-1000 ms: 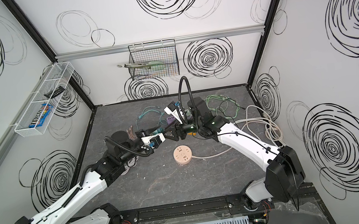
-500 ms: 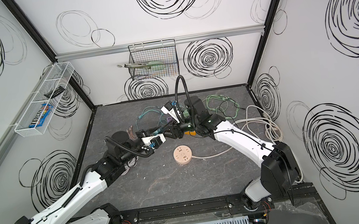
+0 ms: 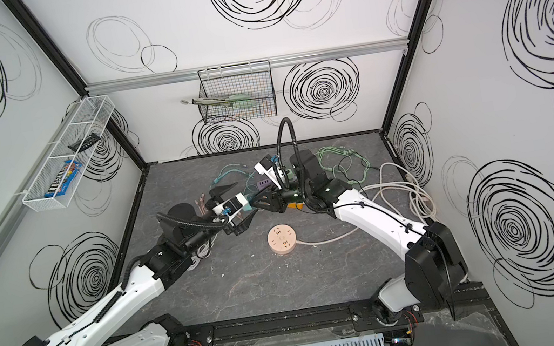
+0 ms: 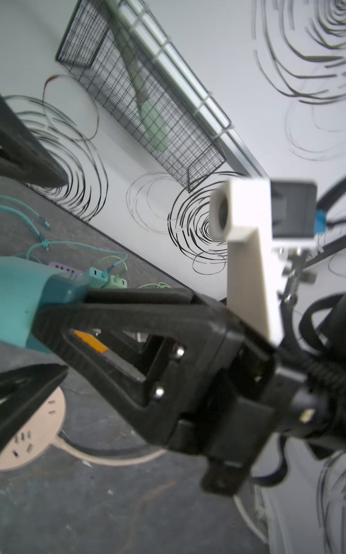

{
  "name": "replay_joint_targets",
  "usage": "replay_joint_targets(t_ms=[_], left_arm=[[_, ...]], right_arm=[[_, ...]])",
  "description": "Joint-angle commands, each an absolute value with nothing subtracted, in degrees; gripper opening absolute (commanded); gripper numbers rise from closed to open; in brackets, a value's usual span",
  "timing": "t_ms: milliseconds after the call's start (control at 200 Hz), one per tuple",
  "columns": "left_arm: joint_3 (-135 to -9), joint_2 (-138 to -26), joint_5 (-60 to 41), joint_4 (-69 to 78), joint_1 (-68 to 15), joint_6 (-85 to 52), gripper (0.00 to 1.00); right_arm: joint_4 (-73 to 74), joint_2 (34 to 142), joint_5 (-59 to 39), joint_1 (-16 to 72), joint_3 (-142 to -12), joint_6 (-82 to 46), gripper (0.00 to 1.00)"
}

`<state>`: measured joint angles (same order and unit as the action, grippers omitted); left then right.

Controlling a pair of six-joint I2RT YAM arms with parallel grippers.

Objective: Insert the plug

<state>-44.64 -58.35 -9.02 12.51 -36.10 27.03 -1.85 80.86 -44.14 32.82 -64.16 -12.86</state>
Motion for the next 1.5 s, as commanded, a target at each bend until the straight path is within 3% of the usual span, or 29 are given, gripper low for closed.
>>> replay_joint_targets(t_ms=[0,165,315,450,530,620,896,996,1106,1496], left_arm=[[-44.9,-54.8,-5.8,15.7,-35.6,7.7,0.96],[-44.7,-52.5,-10.0,11.9,-33.9,-10.9,0.96],[-43.6,-52.7,-26.2,13.1,-28.1,-26.7,0.96],[-43.9,-53.7,-36.2,18.0,-25.9,-31.1,1.0],[-42.8,-56.6,-46.6,26.5,-21.1,-38.9,0.9],[-40.4,-60.0,-54.1,39.8,-18.0,-48.5,0.85],[-38.7,-62.6,-58.7,46.3,-17.8,-46.4,0.88],[-39.6,-62.2,-62.9,42.0,-19.1,-42.5,0.9],[-40.6,-63.2,-58.7,36.0,-19.9,-37.9,0.88],[-43.0,-75.2,-67.4,80.3,-21.6,-64.5,0.71]], right_arm=[[4.1,77.9,-42.2,31.0,-62.1,-13.5,0.0],[10.8,75.6,-42.3,28.4,-57.9,-17.5,0.0],[16.6,73.4,-41.9,28.3,-55.2,-19.9,0.0],[18.3,71.4,-43.0,27.9,-53.6,-19.9,0.0],[18.4,70.3,-44.5,27.6,-53.6,-19.9,0.0],[18.6,69.1,-46.1,27.6,-53.8,-20.4,0.0],[23.6,66.6,-46.4,28.1,-52.6,-25.2,0.0],[25.0,66.5,-45.3,28.8,-52.6,-26.0,0.0],[24.3,67.2,-46.6,30.0,-53.4,-24.5,0.0],[25.0,67.2,-52.9,30.9,-52.6,-24.4,0.01]])
